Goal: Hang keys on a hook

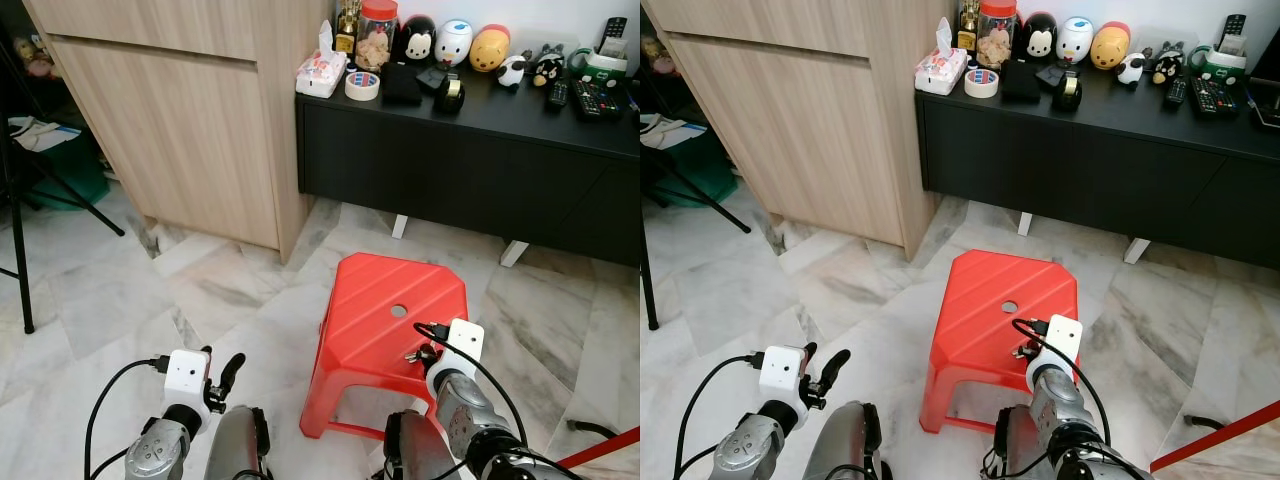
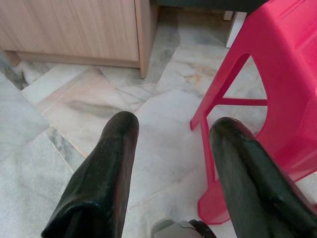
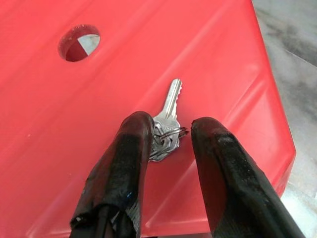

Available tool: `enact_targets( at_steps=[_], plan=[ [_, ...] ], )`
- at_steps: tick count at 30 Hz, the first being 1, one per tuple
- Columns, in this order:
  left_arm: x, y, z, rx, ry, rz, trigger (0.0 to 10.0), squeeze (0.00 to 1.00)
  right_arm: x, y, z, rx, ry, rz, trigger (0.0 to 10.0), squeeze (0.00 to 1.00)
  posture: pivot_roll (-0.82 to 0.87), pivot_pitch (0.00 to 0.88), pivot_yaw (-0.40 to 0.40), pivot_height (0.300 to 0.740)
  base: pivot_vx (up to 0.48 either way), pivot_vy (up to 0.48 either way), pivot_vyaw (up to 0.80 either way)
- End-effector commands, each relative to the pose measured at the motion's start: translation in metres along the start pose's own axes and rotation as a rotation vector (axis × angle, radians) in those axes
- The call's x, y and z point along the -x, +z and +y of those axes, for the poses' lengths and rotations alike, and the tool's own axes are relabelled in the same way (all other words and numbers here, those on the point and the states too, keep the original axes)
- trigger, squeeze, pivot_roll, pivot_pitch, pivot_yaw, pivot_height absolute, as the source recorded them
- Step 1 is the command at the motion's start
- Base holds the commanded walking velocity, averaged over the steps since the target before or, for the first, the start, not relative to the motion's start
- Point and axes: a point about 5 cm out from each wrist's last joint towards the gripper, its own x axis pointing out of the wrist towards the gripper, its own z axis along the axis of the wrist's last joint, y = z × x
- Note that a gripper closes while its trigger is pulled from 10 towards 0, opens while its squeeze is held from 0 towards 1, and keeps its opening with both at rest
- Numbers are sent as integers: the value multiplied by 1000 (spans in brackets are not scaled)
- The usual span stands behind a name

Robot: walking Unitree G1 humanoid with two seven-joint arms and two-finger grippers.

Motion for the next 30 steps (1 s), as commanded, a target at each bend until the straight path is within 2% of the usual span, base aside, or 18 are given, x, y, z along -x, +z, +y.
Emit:
enact_targets(
  at_steps=[1,4,8,23,24,25,26,28,29,30],
  plan=[
    [5,-5,2,-14,-4,17,10000,0,1,-4,-1,5,-4,3,10000,0,111,160,-13,587,0,0,0],
    [7,-5,2,-18,-6,15,10000,0,1,-3,3,3,18,-9,10000,0,112,172,-13,587,0,0,0],
    [10,-5,2,-24,-4,8,10000,0,2,-5,10,51,62,-17,10000,0,111,186,-15,587,0,0,0],
    [16,5,-3,-27,-8,-20,10000,0,1,2,9,22,40,-36,10000,0,108,204,-19,587,0,0,0],
    [16,6,-4,-27,-7,-21,10000,0,1,2,10,21,41,-36,8745,0,108,204,-20,587,0,0,0],
    [16,6,-4,-27,-7,-21,10000,0,1,2,10,22,41,-37,6745,0,108,204,-20,587,0,0,0],
    [16,6,-4,-28,-6,-21,10000,0,1,2,10,21,42,-38,4235,0,109,202,-21,587,0,0,0],
    [16,7,-4,-29,-4,-19,10000,0,1,3,11,21,46,-39,1922,0,110,200,-21,587,0,0,0],
    [16,8,-4,-29,-4,-18,10000,0,1,3,11,21,46,-40,1922,0,110,199,-21,587,0,0,0],
    [15,9,-4,-29,-3,-16,10000,0,1,3,11,21,48,-41,549,0,110,196,-21,587,0,0,0]
  ],
)
